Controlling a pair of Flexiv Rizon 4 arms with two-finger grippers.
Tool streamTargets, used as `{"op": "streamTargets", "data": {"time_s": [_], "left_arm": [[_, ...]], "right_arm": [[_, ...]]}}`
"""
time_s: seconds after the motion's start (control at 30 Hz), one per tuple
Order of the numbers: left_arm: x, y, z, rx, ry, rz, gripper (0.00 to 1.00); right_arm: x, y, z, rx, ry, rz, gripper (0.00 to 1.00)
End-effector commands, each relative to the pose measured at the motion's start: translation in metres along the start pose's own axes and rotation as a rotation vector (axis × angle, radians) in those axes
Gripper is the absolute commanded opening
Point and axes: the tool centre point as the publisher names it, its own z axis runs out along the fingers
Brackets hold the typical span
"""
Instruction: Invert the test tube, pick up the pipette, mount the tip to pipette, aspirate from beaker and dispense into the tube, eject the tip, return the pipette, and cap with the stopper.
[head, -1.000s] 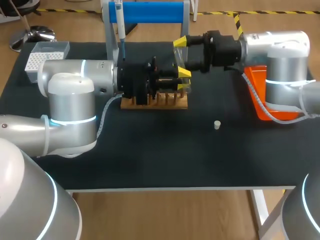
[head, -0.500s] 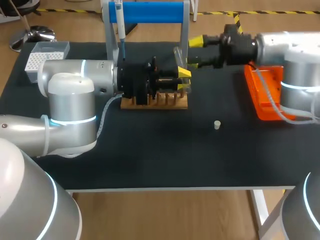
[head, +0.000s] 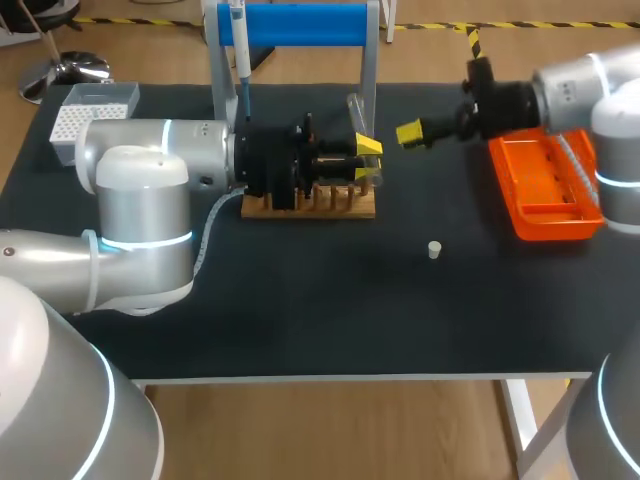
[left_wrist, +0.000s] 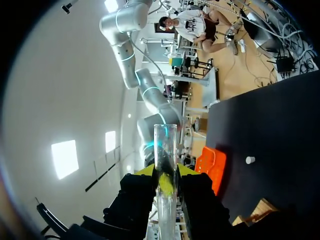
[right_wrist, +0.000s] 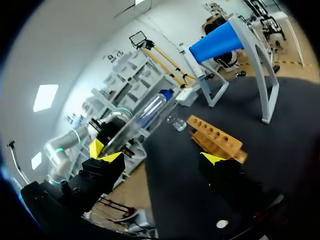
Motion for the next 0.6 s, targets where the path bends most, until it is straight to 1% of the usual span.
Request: {"op": "streamTargets", "data": {"time_s": [0.03, 0.13, 0.6], "left_arm": [[0.0, 0.0003, 0.0011, -0.002, 0.001, 0.001, 0.0], [0.0, 0.0003, 0.0011, -0.002, 0.001, 0.001, 0.0], [0.0, 0.0003, 0.0011, -0.002, 0.001, 0.001, 0.0]], "right_arm": [[-0.001, -0.0052, 0.0015, 0.048, -0.078, -0.069, 1.0], [-0.0077, -0.0083, 0.0023, 0.044, -0.108, -0.085, 1.0], [-0.0077, -0.0083, 0.0023, 0.044, -0.108, -0.085, 1.0]]}}
